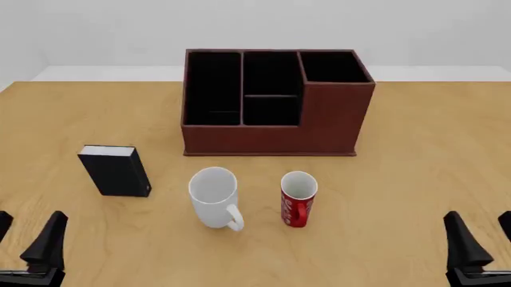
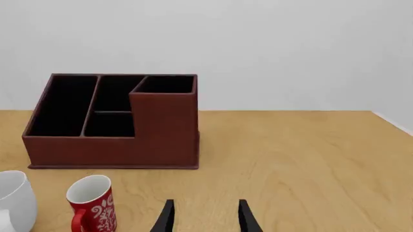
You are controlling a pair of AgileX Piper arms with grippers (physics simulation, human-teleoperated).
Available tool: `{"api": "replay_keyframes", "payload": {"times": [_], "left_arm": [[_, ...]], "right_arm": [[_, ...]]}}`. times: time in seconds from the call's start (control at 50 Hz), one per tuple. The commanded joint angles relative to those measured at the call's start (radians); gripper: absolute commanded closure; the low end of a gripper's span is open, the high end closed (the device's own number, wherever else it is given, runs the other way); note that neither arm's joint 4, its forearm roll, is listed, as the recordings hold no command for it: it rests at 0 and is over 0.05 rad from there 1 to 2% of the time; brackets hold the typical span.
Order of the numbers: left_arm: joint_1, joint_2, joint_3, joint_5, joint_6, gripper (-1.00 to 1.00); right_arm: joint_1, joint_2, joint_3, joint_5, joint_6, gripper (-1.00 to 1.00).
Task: Pick up the white mug and place it to the right of the caddy.
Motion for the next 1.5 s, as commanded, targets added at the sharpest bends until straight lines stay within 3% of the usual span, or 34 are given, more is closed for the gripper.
{"api": "replay_keyframes", "payload": {"times": [0.02, 0.44, 0.54, 0.6, 0.84, 1.04, 1.2, 1.26, 1.5], "left_arm": [[0.0, 0.005, -0.003, -0.001, 0.0, -1.0], [0.0, 0.006, -0.003, -0.001, 0.0, -1.0], [0.0, 0.006, -0.003, -0.001, 0.0, -1.0], [0.0, 0.006, -0.003, -0.001, 0.0, -1.0], [0.0, 0.006, -0.003, -0.001, 0.0, -1.0], [0.0, 0.006, -0.003, -0.001, 0.0, -1.0], [0.0, 0.006, -0.003, -0.001, 0.0, -1.0], [0.0, 0.006, -0.003, -0.001, 0.0, -1.0], [0.0, 0.005, -0.003, -0.001, 0.0, -1.0]], "right_arm": [[0.004, 0.001, 0.0, -0.003, 0.004, -1.0], [0.004, -0.002, -0.008, -0.032, 0.007, -1.0], [0.013, -0.002, -0.091, 0.028, 0.005, -1.0], [0.034, -0.002, -0.193, 0.117, -0.007, -1.0], [0.167, 0.004, -0.494, 0.37, -0.107, -1.0], [0.309, 0.119, -0.603, 0.401, -0.18, -1.0], [0.411, 0.204, -0.657, 0.41, -0.298, -1.0], [0.435, 0.227, -0.68, 0.414, -0.341, -1.0], [0.502, 0.293, -0.776, 0.446, -0.42, -1.0]]}}
